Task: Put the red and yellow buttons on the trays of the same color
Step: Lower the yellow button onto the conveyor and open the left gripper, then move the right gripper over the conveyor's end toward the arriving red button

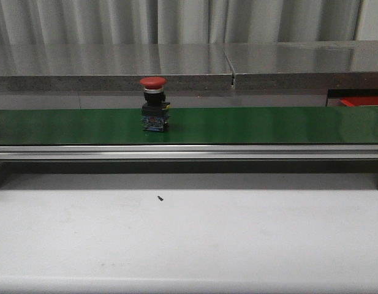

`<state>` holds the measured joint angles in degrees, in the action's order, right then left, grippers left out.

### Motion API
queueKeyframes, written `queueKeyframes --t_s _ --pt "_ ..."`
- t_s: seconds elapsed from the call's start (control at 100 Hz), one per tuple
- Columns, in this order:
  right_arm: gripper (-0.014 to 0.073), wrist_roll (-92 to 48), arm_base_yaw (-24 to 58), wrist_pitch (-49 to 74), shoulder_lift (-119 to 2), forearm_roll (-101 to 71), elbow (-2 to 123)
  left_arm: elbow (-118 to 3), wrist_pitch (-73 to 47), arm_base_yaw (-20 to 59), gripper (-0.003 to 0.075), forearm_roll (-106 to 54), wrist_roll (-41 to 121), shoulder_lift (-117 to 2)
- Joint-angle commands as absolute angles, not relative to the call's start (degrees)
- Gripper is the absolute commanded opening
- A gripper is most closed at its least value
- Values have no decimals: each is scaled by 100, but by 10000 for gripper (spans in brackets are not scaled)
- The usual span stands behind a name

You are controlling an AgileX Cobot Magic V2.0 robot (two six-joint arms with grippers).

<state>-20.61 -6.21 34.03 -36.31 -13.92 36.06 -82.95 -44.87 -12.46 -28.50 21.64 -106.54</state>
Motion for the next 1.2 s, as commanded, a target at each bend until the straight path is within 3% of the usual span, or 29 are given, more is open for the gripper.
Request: queueKeyframes --t_s 0.0,0.1,0.36,0.65,0.95,1.19 --pt "-66 -2088 -621 3045 -3609 -1456 3731 -8451 -4337 -1223 539 -3049 2165 -10303" --pt "-66 -2088 -621 3045 -3609 -1456 3731 -8451 -4312 -1223 643 -3049 2165 -10227" --pt "-66 -2088 -621 3045 -3609 -1456 3731 -8451 -4098 -1134 639 -3214 2450 -9595" --pt "-66 -2088 -621 3045 -3609 -1456 3731 -8146 -3849 -389 639 -3327 2864 -8485" --pt "-66 -2088 -621 3045 -3609 -1456 3731 -6293 -2585 379 567 -3327 3193 -6554" --pt "-66 -2088 -621 3045 -3609 -1456 3731 -4623 -2097 588 566 -3493 3193 -4829"
